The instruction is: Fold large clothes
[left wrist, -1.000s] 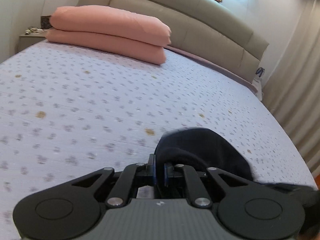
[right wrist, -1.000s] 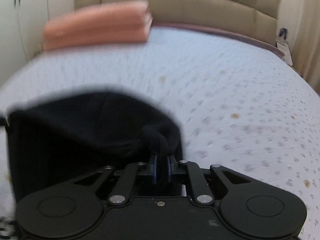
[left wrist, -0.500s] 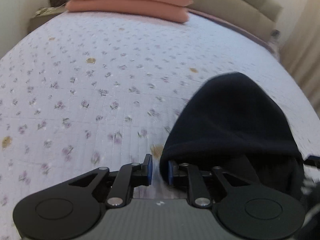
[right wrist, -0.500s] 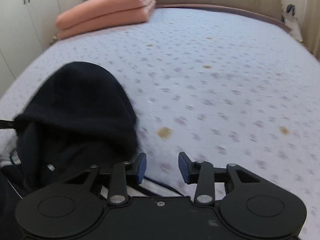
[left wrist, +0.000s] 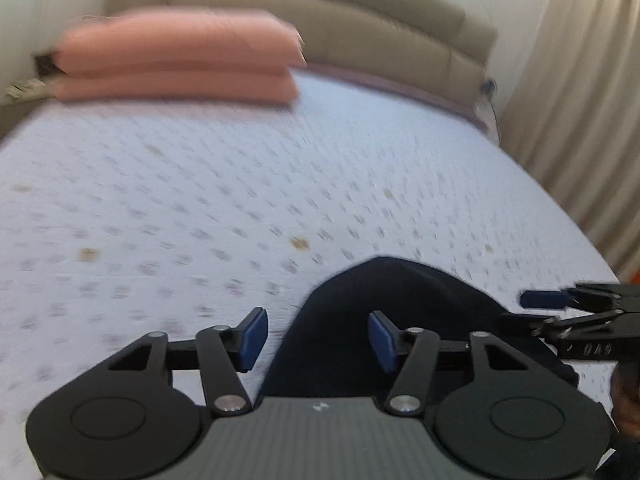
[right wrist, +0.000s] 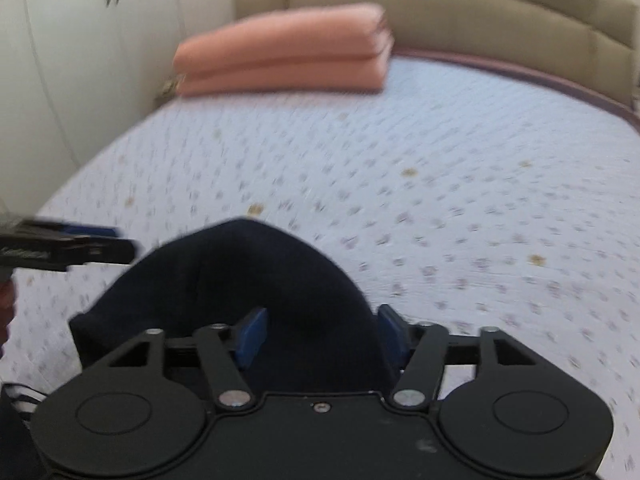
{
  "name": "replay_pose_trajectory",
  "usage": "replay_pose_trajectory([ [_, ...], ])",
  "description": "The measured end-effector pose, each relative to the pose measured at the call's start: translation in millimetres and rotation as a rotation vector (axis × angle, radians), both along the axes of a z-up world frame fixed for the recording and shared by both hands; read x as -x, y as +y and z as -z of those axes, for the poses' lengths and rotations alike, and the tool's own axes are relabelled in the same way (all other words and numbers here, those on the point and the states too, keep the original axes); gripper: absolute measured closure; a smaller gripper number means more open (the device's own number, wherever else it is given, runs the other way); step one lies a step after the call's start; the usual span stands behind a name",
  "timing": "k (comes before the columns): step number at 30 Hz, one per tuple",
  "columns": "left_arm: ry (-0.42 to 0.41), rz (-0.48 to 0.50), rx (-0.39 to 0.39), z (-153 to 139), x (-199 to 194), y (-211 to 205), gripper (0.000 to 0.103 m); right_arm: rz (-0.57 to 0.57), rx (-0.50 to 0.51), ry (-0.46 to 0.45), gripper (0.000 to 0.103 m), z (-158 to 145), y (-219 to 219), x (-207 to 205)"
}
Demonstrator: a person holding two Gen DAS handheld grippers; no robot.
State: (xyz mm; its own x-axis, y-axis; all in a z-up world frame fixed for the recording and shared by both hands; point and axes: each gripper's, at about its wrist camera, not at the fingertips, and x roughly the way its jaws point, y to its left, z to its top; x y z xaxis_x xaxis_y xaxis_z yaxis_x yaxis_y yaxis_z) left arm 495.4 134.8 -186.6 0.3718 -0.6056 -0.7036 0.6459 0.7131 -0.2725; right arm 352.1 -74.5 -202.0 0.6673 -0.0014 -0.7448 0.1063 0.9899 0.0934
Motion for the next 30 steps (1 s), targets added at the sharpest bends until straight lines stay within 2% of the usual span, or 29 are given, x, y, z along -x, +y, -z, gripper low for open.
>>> replay_pose_trajectory([
  [2, 0.086, 0.076, -0.008, 19, -20, -15, 0.042, -0.018, 0.000, 0.027, 0.024, 4, -3, -5],
  [4, 0.153, 0.095, -0.035, 37, -32, -22, 0.040, -0.057, -0.048, 0.063, 0.024, 12, -17, -12],
  [6, 0.177, 0.084, -0.066, 50, -38, -25, 0.035, -0.081, -0.112, 0.116, 0.023, 24, -29, -17],
  [9, 0.213, 0.089, -0.032, 59, -39, -24, 0.037, -0.031, -0.248, 0.160, 0.023, 45, -52, -25],
  [10, 0.223, 0.099, -0.029, 60, -38, -24, 0.051, -0.002, -0.304, 0.177, 0.030, 52, -58, -25],
  [11, 0.229, 0.103, -0.029, 59, -36, -26, 0.072, 0.007, -0.329, 0.167, 0.057, 54, -59, -23],
  [13, 0.175, 0.101, -0.024, 48, -21, -28, 0.087, -0.027, -0.331, 0.126, 0.092, 44, -52, -14],
  [14, 0.117, 0.096, -0.005, 40, -13, -28, 0.088, -0.046, -0.337, 0.106, 0.092, 34, -47, -7],
  [16, 0.008, 0.093, 0.044, 14, 15, -21, 0.088, -0.080, -0.258, 0.024, 0.093, 7, -35, 15],
  [18, -0.059, 0.089, 0.091, -14, 42, -9, 0.089, -0.107, -0.190, -0.076, 0.093, -25, -23, 50],
  [21, -0.142, 0.085, 0.139, -57, 94, 17, 0.089, -0.143, -0.167, -0.231, 0.095, -68, -10, 112],
  [22, -0.169, 0.089, 0.142, -71, 115, 26, 0.089, -0.155, -0.128, -0.273, 0.095, -80, -2, 136],
  [25, -0.269, 0.044, 0.131, -109, 186, 57, 0.093, -0.204, 0.102, -0.355, 0.095, -106, 42, 208],
  [26, -0.298, 0.025, 0.116, -118, 210, 68, 0.093, -0.212, 0.122, -0.361, 0.095, -108, 51, 232],
  [28, -0.341, -0.014, 0.064, -128, 259, 84, 0.093, -0.195, 0.092, -0.354, 0.095, -112, 61, 276],
  [30, -0.319, -0.028, 0.008, -126, 306, 103, 0.093, -0.178, 0.082, -0.331, 0.095, -110, 71, 313],
])
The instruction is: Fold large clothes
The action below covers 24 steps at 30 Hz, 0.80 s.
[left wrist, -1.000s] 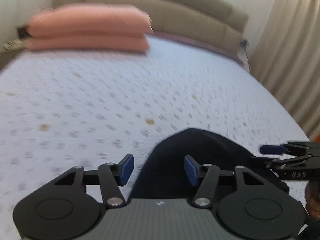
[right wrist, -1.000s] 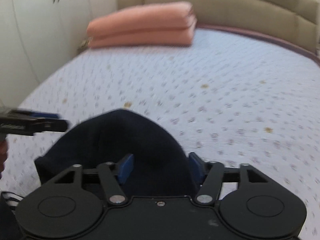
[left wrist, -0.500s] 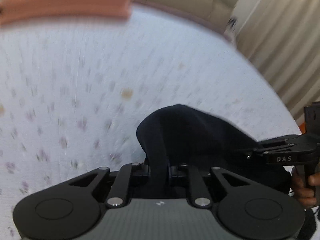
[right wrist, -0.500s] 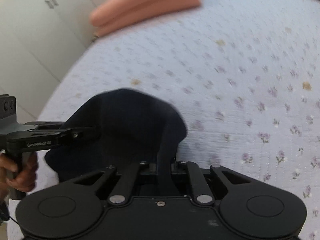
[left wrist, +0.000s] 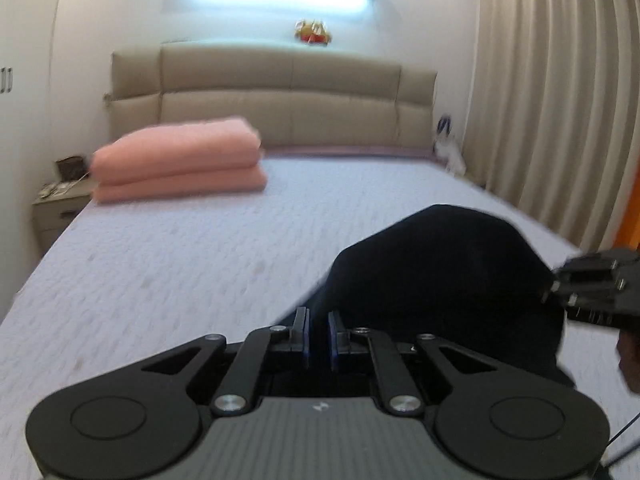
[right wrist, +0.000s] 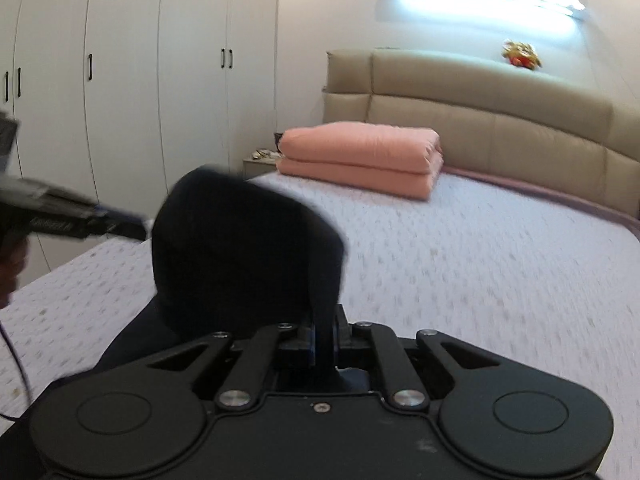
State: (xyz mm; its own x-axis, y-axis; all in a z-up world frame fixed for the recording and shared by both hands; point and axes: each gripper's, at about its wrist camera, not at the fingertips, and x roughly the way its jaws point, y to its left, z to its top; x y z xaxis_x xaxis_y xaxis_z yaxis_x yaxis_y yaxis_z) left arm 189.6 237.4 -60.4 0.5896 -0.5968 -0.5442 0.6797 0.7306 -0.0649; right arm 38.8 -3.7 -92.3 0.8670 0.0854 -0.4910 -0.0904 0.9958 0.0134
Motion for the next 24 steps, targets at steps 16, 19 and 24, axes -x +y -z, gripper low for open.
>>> replay_pose_trajectory([
  [16, 0.529, -0.353, 0.156, 100, 49, 47, 0.036, 0.208, -0.515, 0.437, 0.026, 52, -11, 42],
  [19, 0.706, -0.372, 0.124, 146, 29, 28, 0.080, 0.335, -0.695, 0.565, 0.025, 91, -9, 22],
  [24, 0.649, -0.358, 0.174, 152, 39, 27, 0.098, 0.341, -0.907, 0.652, 0.038, 129, 24, 15],
])
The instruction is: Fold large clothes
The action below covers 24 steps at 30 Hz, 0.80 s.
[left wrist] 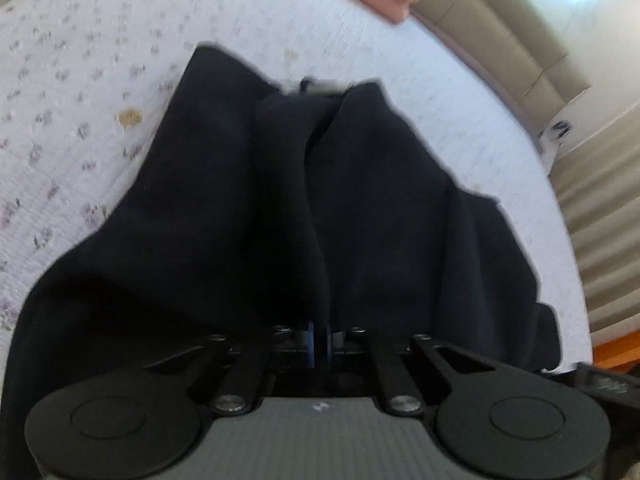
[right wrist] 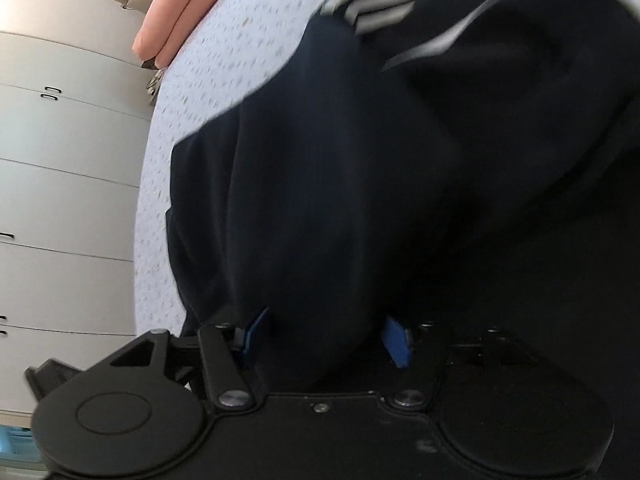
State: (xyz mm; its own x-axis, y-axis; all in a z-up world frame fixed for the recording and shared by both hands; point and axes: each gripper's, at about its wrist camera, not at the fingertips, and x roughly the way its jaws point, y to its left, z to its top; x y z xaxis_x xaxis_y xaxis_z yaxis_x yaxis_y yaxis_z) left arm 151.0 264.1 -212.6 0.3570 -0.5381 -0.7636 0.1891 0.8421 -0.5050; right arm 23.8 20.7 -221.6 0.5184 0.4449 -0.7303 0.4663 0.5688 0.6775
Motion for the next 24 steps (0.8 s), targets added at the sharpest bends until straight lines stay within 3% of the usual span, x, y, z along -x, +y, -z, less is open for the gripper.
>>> replay_pose_trajectory([
  [2, -0.057, -0.019, 0.105, -10, 9, 14, 0.098, 0.016, 0.020, -0.042, 0.088, 0, 13, -2],
  [3, -0.069, -0.023, 0.151, -14, 13, 20, 0.098, 0.028, 0.027, -0.066, 0.092, -1, 16, -3],
  [5, -0.092, -0.014, 0.185, -21, 20, 25, 0.098, 0.060, 0.083, -0.123, 0.093, -18, 16, 2],
  [8, -0.095, 0.038, 0.200, -25, 34, 26, 0.097, 0.054, 0.275, -0.205, 0.094, -68, 19, 21],
  [10, -0.070, 0.074, 0.158, -22, 42, 21, 0.093, 0.040, 0.357, -0.197, 0.090, -85, 21, 32],
  [11, -0.055, 0.086, 0.115, -17, 47, 19, 0.086, 0.028, 0.347, -0.143, 0.082, -78, 20, 32],
  [12, -0.043, 0.098, 0.062, -8, 50, 18, 0.083, 0.012, 0.340, -0.067, 0.057, -64, 19, 30],
  [14, 0.006, 0.183, -0.058, 5, 58, 18, 0.081, 0.019, 0.396, 0.120, 0.057, -38, 16, 28],
  [15, 0.004, 0.226, -0.096, 4, 62, 21, 0.081, 0.040, 0.423, 0.172, 0.057, -36, 15, 29],
  [19, -0.127, 0.294, -0.146, -26, 82, 44, 0.067, 0.075, 0.637, 0.025, 0.058, -85, 30, 44],
  [22, -0.104, 0.264, -0.095, -29, 79, 56, 0.064, 0.051, 0.620, -0.094, 0.058, -96, 51, 36],
  [24, -0.085, 0.262, -0.089, -29, 84, 61, 0.065, -0.004, 0.654, -0.103, 0.061, -84, 67, 24],
])
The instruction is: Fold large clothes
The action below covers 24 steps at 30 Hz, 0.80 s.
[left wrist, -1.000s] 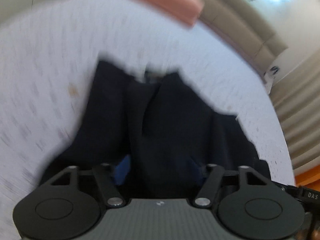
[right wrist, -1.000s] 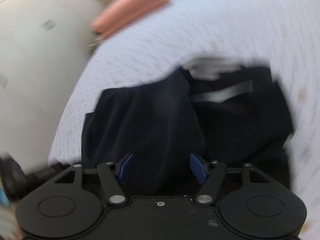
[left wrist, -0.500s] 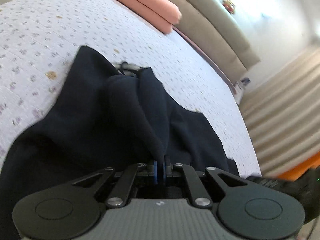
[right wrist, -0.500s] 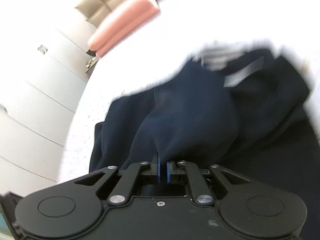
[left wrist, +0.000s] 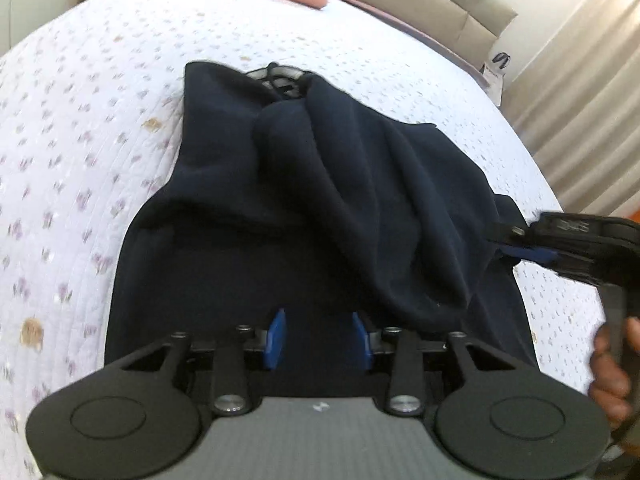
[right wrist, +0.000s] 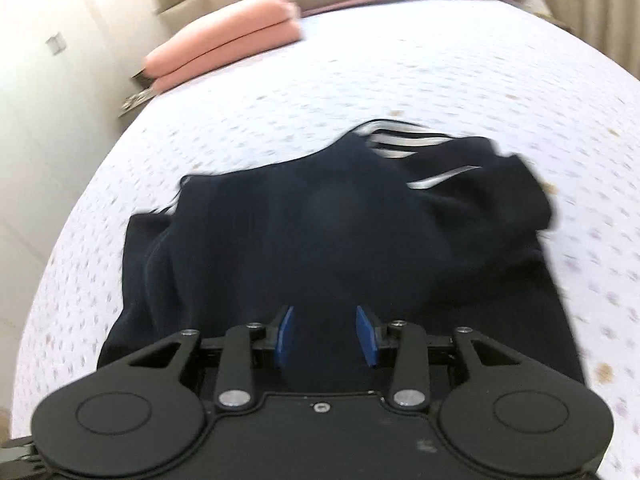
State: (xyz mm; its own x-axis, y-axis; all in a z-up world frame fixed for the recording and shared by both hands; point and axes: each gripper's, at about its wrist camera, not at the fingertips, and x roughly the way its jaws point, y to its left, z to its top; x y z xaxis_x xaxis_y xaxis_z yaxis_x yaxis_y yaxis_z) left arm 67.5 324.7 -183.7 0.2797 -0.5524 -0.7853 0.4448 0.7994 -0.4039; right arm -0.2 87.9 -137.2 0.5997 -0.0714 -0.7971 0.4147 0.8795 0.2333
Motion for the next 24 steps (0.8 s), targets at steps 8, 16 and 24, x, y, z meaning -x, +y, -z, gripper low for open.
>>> replay_pose_trajectory([
  [8, -0.020, 0.252, -0.069, -5, 46, -3, 0.058, -0.061, 0.151, 0.248, 0.057, 65, 11, -27],
  [16, 0.059, 0.254, -0.127, 14, 75, 25, 0.073, -0.066, 0.028, 0.092, 0.036, 45, -34, 80],
  [24, 0.064, 0.143, -0.237, -3, 121, 63, 0.061, -0.140, 0.027, 0.144, 0.026, 33, -64, 206],
])
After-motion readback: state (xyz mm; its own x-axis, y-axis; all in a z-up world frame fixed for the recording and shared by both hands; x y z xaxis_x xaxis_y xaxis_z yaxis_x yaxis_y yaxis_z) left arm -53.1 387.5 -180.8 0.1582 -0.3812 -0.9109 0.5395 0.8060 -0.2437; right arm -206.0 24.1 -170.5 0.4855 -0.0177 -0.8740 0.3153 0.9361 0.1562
